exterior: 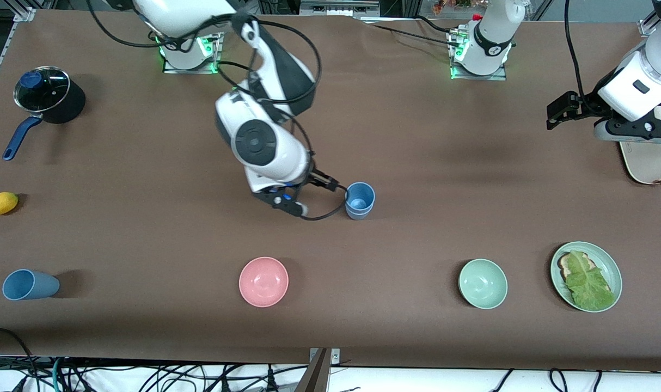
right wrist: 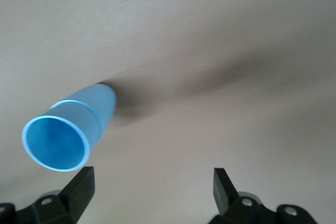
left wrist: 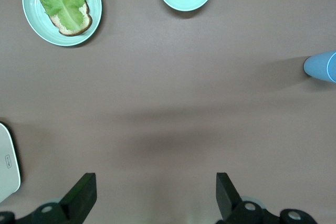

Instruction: Stack blue cups with both arms

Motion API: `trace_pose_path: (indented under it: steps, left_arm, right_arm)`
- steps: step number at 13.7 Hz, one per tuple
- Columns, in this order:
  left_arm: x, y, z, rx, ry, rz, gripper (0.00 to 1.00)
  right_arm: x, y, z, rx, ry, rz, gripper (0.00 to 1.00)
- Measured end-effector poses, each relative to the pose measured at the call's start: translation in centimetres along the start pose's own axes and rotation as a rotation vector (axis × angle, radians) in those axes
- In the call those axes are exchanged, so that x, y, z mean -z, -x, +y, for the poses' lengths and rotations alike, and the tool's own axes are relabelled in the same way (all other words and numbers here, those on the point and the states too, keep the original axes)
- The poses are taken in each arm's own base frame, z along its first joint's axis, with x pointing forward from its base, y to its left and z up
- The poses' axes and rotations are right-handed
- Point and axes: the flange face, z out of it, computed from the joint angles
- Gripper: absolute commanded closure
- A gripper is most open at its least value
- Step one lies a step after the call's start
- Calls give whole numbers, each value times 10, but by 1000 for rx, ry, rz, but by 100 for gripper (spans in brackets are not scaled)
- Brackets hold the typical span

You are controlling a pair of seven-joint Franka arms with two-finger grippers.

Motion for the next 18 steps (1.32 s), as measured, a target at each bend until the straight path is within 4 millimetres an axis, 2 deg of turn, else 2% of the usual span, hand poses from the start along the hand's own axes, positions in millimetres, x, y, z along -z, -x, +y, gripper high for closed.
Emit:
trace_pose_path:
  steps: [3, 7, 9, 11, 14, 18]
  left_arm:
    - [0, 0, 0, 0, 0, 0, 0]
    - [0, 0, 0, 0, 0, 0, 0]
    - [0, 0, 0, 0, 0, 0, 0]
    - [0, 0, 0, 0, 0, 0, 0]
    - [0, 0, 0, 0, 0, 0, 0]
    - [0, 0, 0, -1, 0, 0, 0]
  right_arm:
    - [29, -26, 40, 60, 44, 9, 0]
    - [63, -46, 81, 88, 62, 33, 0]
    - [78, -57, 108, 130, 109, 13, 0]
    - [95, -79, 145, 161, 124, 17, 0]
    - [121, -109, 215, 226, 162, 31, 0]
    - [165, -120, 294, 343, 146, 48, 0]
